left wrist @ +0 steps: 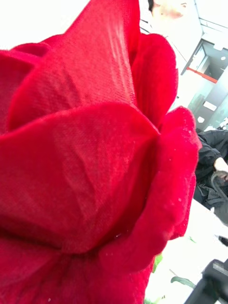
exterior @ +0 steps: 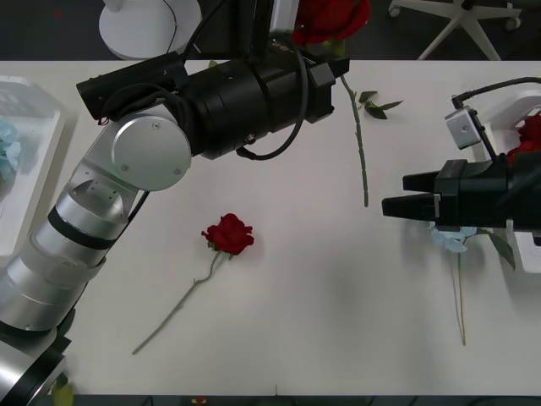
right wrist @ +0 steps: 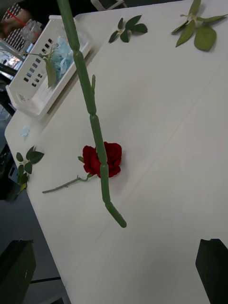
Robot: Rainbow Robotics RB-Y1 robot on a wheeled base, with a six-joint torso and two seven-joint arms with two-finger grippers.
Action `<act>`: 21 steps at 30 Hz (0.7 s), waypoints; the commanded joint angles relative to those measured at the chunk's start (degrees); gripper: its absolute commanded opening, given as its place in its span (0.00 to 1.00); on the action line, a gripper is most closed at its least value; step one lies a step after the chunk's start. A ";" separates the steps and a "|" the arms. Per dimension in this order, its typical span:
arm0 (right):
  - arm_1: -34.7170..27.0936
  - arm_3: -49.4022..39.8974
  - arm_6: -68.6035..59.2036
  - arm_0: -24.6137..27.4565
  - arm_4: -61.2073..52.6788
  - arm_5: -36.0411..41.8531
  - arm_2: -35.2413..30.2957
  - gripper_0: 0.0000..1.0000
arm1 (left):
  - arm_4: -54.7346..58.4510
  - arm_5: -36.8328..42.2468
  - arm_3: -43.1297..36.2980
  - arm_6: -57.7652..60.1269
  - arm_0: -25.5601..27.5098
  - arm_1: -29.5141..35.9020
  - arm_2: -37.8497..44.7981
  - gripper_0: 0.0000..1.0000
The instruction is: Place the red flowers into the right box and the blue flowers into the left box. If a person shows an open palm, hand one flower to the person first, then continue sorting.
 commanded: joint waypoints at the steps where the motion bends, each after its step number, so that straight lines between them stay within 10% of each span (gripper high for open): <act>1: 4.51 -2.04 1.99 -4.19 1.15 -1.93 1.76 1.00 | 0.55 -0.84 -2.70 2.48 -2.25 -1.43 -0.49 0.00; 14: 8.38 -0.29 1.11 -9.99 4.67 -7.73 9.76 0.99 | 0.55 -0.84 -2.70 2.48 -2.25 -1.43 -0.49 0.00; 21: 10.22 0.33 0.23 -11.39 5.81 -8.08 10.55 0.63 | 0.55 -0.84 -2.70 2.48 -2.25 -1.43 -0.49 0.00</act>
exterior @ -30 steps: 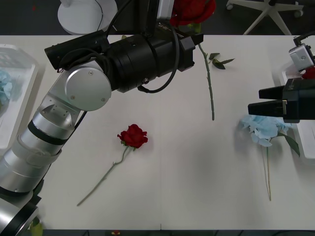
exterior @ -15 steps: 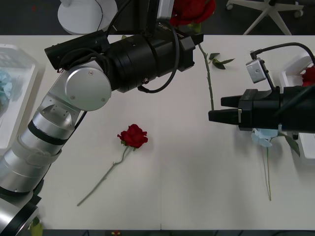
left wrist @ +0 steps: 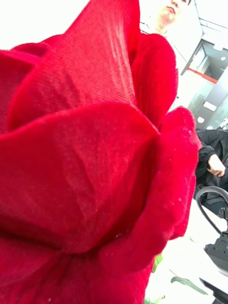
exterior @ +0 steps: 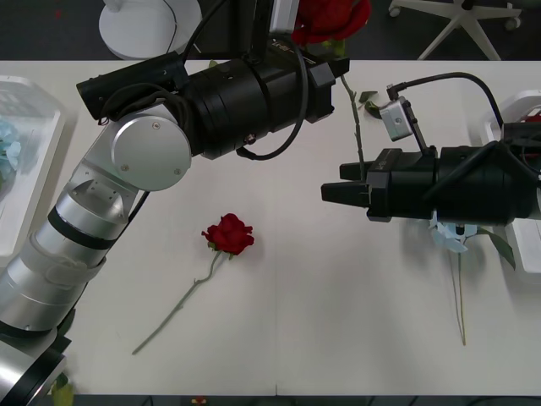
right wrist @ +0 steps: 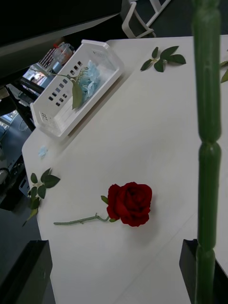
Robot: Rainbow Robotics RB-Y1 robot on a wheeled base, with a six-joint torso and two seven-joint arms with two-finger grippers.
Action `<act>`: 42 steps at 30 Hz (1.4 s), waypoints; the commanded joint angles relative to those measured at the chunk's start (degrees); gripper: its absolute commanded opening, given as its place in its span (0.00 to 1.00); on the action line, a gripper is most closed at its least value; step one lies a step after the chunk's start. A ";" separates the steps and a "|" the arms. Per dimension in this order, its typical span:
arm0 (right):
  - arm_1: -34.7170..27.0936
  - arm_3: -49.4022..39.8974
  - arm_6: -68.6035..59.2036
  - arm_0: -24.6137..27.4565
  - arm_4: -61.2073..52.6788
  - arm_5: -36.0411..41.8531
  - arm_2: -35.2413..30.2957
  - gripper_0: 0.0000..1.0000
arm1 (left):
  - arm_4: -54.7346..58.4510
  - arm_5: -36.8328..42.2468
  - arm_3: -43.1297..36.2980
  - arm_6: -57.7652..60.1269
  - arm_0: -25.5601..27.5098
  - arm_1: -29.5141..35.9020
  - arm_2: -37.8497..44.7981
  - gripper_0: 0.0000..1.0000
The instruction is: Place the red flowers into the right box and the blue flowers into the left box. If a person shows an open palm, hand one flower to the person first, then continue sorting.
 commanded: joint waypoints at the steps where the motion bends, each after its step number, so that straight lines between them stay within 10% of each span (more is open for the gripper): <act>1: 2.87 0.20 0.06 -2.77 0.56 -0.57 0.08 0.57 | 0.55 -0.84 -2.70 2.47 -2.25 -1.43 -0.49 0.00; 10: 3.92 0.64 -1.00 -3.65 1.53 -0.49 0.52 0.01 | 0.55 -0.84 -2.70 2.47 -2.25 -1.43 -0.49 0.00; 16: 3.92 0.64 -1.44 -3.65 1.53 -0.57 0.52 0.00 | 0.55 -0.84 -2.70 2.47 -2.25 -1.43 -0.49 0.04; 17: 3.83 0.64 -1.44 -3.65 1.53 -0.57 0.52 0.00 | 0.55 -0.84 -2.70 2.47 -2.25 -1.43 -0.49 0.29; 20: 3.75 0.64 -1.53 -3.74 1.53 -0.57 0.52 0.00 | 0.55 -0.84 -2.70 2.47 -2.25 -1.43 -0.49 0.61; 26: 3.39 0.64 -1.79 -3.83 1.53 -0.49 0.52 0.00 | 0.55 -0.84 -2.70 2.47 -2.25 -1.43 -0.49 1.00; 42: -3.37 1.87 -11.37 -4.80 3.99 11.20 -6.43 0.00 | 0.55 -0.84 -2.70 2.47 -2.25 -1.43 -0.49 1.00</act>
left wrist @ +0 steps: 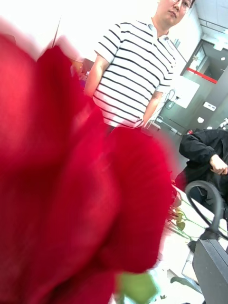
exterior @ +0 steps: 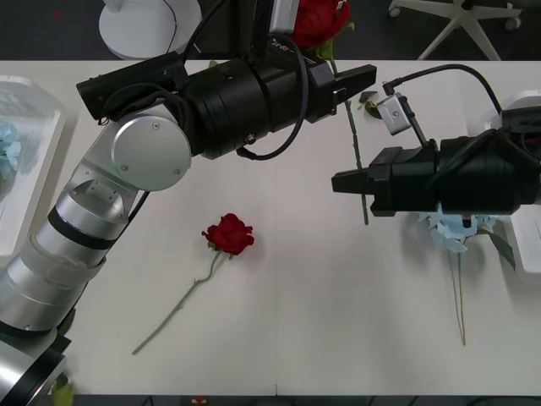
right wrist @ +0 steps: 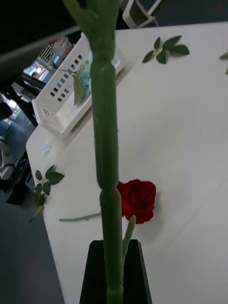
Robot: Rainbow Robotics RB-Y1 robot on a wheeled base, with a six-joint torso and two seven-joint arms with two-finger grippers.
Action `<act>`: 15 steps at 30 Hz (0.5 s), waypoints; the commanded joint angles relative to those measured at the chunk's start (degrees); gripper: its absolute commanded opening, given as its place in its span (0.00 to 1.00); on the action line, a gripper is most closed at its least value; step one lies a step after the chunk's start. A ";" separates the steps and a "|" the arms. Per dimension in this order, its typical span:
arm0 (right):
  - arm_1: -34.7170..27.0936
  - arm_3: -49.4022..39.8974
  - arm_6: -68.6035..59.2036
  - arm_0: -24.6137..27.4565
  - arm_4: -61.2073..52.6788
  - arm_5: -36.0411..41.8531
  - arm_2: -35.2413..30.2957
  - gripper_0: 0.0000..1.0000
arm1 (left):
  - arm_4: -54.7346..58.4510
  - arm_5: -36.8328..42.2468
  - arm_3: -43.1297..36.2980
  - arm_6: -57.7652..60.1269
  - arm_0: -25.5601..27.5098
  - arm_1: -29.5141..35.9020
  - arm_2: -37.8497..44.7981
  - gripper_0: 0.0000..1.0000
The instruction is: Place the red flowers into the right box and the blue flowers into the left box. If a person shows an open palm, hand one flower to the person first, then continue sorting.
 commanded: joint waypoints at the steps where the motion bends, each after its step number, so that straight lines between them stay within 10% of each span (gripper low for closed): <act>1: -5.23 -0.02 -5.96 -2.27 3.30 5.49 -5.38 0.00 | 0.52 -2.07 -2.49 2.55 -1.81 -1.34 0.21 1.00; 8: -12.52 4.03 -13.52 -2.54 5.93 11.38 -8.72 0.00 | 7.90 -8.31 -3.90 2.82 -2.16 2.00 2.32 1.00; 15: -20.08 10.36 -15.01 -2.54 12.17 18.15 -12.85 0.00 | 15.81 21.49 -3.99 3.34 -1.54 8.42 18.49 1.00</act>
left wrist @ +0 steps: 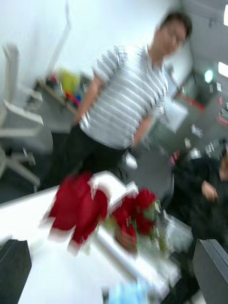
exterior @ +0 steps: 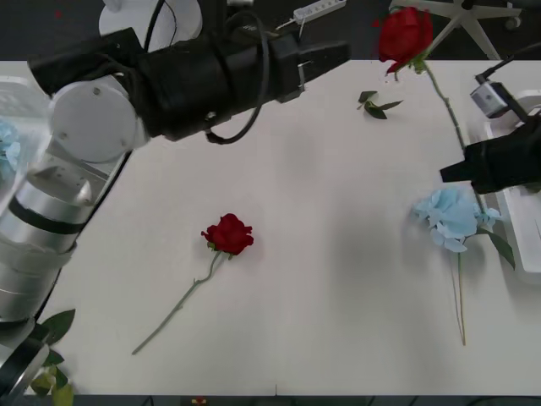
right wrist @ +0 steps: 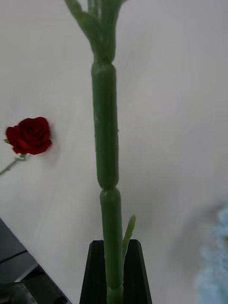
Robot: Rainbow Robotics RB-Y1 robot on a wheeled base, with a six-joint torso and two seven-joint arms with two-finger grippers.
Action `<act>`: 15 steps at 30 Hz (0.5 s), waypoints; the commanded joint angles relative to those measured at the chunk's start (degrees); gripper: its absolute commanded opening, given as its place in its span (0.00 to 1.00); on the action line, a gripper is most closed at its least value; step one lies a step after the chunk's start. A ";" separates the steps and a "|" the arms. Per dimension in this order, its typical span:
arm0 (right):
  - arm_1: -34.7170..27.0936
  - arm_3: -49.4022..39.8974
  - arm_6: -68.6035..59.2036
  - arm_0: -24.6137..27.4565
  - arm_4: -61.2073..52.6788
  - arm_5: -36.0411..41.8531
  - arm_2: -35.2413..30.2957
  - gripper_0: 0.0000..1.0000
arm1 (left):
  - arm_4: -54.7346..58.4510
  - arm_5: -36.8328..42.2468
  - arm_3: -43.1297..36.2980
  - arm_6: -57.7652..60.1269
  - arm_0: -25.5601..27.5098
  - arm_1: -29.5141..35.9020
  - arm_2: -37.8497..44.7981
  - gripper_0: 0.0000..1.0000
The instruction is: Place the red flowers into the right box and the blue flowers into the left box. If a person shows an open palm, hand one flower to the person first, then continue sorting.
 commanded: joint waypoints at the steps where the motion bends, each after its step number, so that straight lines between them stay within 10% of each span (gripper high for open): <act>1: -7.69 4.38 -0.61 -2.09 3.11 2.46 -3.52 0.00 | 5.47 18.74 -2.67 3.50 -1.18 6.21 14.23 1.00; 15: -18.06 19.32 5.19 2.13 7.24 2.54 -4.05 0.00 | 23.57 43.35 -7.07 2.01 20.97 27.92 29.43 1.00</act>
